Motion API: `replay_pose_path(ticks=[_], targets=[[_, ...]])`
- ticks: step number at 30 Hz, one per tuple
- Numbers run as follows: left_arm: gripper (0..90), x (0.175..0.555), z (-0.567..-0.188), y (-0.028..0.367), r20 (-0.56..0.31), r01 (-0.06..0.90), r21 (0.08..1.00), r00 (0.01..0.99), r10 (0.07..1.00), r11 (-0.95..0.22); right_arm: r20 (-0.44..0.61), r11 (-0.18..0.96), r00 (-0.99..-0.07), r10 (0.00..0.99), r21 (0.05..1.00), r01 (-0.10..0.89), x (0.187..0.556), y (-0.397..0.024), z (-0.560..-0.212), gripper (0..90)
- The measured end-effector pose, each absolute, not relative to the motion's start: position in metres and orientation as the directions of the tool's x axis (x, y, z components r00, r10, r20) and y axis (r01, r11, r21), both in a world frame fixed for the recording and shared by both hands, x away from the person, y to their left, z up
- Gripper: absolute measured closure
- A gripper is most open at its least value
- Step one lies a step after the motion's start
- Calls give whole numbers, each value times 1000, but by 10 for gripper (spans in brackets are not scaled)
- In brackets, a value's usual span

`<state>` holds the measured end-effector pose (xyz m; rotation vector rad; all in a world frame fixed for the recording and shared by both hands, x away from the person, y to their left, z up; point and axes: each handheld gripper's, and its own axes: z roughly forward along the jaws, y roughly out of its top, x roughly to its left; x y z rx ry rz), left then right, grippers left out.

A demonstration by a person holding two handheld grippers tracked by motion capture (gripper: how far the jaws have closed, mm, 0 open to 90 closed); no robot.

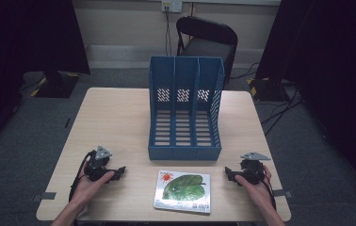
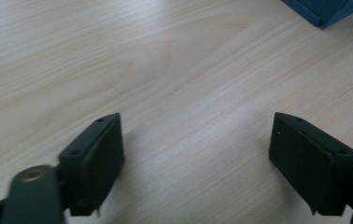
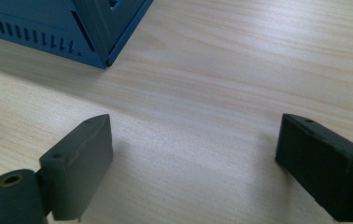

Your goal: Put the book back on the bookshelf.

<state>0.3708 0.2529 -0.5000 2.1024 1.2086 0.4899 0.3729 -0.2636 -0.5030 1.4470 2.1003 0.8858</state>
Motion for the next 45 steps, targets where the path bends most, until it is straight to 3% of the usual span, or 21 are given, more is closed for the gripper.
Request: replay_pose_path(ticks=[4, 7, 14, 16, 20, 35, 45], targets=[[183, 369, -494, 254, 7, 613, 698, 512, 859, -371, 32, 233, -361, 932, 711, 664, 373, -266, -500, 147], [254, 364, -487, 251, -8, 595, 710, 542, 841, -376, 38, 244, -384, 923, 713, 657, 370, -264, -495, 198], [272, 352, -477, 239, -100, 592, 715, 613, 784, -372, 40, 278, -439, 897, 721, 634, 352, -254, -482, 223], [295, 351, -474, 236, -163, 607, 718, 622, 766, -340, 32, 284, -453, 891, 738, 612, 344, -250, -473, 240], [303, 347, -469, 224, -190, 604, 722, 642, 743, -337, 69, 272, -484, 872, 755, 597, 331, -244, -466, 239], [324, 337, -476, 193, -182, 568, 701, 728, 662, -431, 108, 457, -688, 718, 673, 582, 314, -191, -484, 233], [314, 336, -478, 180, -218, 568, 698, 749, 625, -437, 148, 438, -695, 704, 680, 588, 317, -186, -489, 238]])
